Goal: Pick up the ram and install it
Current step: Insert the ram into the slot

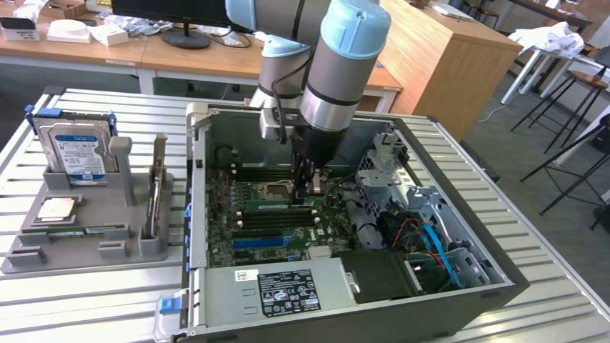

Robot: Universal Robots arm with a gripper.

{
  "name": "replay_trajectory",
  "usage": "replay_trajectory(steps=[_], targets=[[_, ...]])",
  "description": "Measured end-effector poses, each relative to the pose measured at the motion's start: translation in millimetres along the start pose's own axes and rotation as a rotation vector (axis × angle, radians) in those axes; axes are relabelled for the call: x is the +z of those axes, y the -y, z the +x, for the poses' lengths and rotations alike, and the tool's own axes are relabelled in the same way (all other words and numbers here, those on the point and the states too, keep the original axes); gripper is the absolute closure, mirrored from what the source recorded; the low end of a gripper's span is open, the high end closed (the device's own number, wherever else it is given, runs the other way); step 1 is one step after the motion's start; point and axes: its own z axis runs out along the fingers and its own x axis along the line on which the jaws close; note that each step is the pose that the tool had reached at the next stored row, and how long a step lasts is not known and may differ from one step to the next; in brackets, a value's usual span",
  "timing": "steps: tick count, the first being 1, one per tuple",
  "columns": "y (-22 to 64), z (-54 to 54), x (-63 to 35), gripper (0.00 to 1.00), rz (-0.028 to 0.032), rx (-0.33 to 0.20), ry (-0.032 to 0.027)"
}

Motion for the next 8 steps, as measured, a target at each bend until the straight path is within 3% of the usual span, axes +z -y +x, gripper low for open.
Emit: replay_trajectory(steps=[8], targets=[[-0.1,0.0,4.4,0.89,0.0002,0.000,0.0003]])
